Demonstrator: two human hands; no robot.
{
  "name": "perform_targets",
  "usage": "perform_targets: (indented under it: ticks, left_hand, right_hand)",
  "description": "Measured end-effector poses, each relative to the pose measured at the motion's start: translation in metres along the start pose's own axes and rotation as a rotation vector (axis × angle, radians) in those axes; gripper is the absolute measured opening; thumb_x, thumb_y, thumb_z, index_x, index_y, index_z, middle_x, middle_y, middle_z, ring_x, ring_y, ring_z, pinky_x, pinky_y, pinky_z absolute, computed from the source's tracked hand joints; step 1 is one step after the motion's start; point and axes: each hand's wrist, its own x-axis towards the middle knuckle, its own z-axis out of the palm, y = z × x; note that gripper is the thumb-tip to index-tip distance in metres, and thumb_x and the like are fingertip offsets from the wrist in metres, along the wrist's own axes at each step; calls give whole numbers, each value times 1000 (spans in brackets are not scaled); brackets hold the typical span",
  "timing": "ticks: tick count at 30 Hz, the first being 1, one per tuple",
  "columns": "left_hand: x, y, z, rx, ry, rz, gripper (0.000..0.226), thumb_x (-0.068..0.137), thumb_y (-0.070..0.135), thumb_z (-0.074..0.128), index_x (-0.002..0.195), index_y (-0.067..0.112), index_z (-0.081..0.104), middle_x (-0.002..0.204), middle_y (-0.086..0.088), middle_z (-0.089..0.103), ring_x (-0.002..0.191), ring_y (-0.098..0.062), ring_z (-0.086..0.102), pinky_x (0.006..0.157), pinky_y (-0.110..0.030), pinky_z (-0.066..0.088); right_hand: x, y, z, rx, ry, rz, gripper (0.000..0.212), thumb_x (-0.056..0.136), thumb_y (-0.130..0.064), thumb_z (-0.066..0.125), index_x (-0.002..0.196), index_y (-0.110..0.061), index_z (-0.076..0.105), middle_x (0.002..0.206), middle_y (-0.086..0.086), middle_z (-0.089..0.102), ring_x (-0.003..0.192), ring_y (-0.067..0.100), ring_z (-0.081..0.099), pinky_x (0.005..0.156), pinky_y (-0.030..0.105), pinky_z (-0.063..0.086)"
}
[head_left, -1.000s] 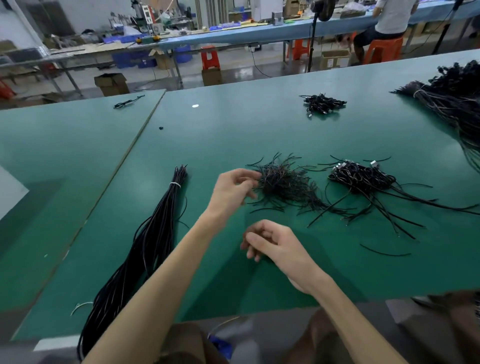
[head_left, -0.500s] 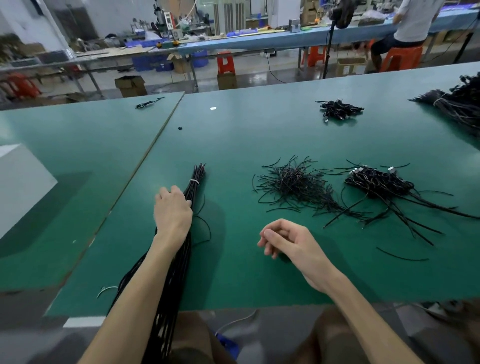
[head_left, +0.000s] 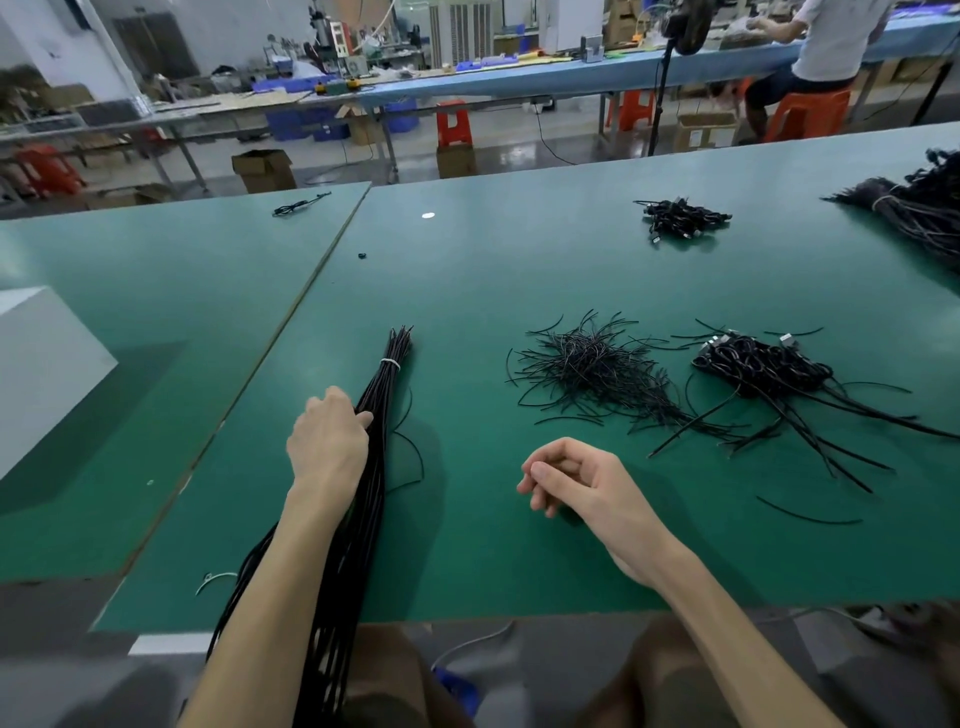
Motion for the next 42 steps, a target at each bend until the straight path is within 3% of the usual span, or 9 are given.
perform_targets:
  ticks: [7,15,20,24,28,32,34,36,42]
  left_hand:
    - [-18,6,1,-44,47,77,23,109,16,43,105,0,59,103,-16,51,73,-31,51,70,-41,39]
    - [-24,8,3,-107,2,86,18,106,10,44,111,-3,56,113,-21,50,87,-37,55,79,-46,47]
    - [-27,4,0,-258,-131,58,15,106,22,49,101,11,57,117,-8,43,103,-28,48,107,-46,36]
    - [-38,6,2,-308,-216,152,19,106,25,51,95,12,57,121,-2,44,112,-23,49,113,-47,31]
    - [-39,10,0,-394,-298,209,28,101,23,55,77,9,55,110,6,57,95,-20,57,96,-37,43]
    - [-38,13,-3,-423,-432,218,22,90,21,55,69,14,55,89,8,55,80,-15,48,77,-33,39]
    - [-38,8,-1,-396,-429,224,27,91,22,58,71,3,59,91,18,66,96,-12,62,94,-34,44]
    - [-37,1,2,-441,-462,235,25,94,14,59,84,-8,63,105,19,70,127,1,52,107,-32,38]
    - [-39,-23,-3,-588,-534,254,19,96,0,59,78,-1,53,116,16,72,136,7,45,101,-13,34]
  right_hand:
    - [0,1,0,1,3,4,9,102,-6,60,105,-1,67,92,13,76,76,17,68,67,24,53]
    - [0,-1,1,-4,3,2,9,102,-5,60,105,-1,66,92,13,76,76,16,68,67,24,54]
    - [0,-1,1,-6,3,0,9,102,-4,59,104,0,66,92,13,76,75,17,68,67,24,53]
    - [1,-1,2,-6,4,0,9,102,-4,59,105,1,67,91,14,76,75,18,68,67,25,54]
    - [0,-1,1,-9,-2,-3,10,102,-5,59,105,0,67,92,14,76,76,18,68,67,25,54]
    - [0,-2,1,-9,-3,-3,10,102,-5,59,105,0,67,92,13,76,76,17,68,68,25,54]
    - [0,-2,2,-9,-3,-1,10,102,-5,59,105,-1,67,92,12,76,76,17,68,67,25,54]
    - [-1,-2,2,-13,-5,-3,9,102,-5,60,105,-1,67,92,12,76,76,17,68,68,25,54]
    - [-2,-3,3,-21,-7,-5,8,102,-6,60,105,-2,67,92,12,76,76,17,68,67,26,54]
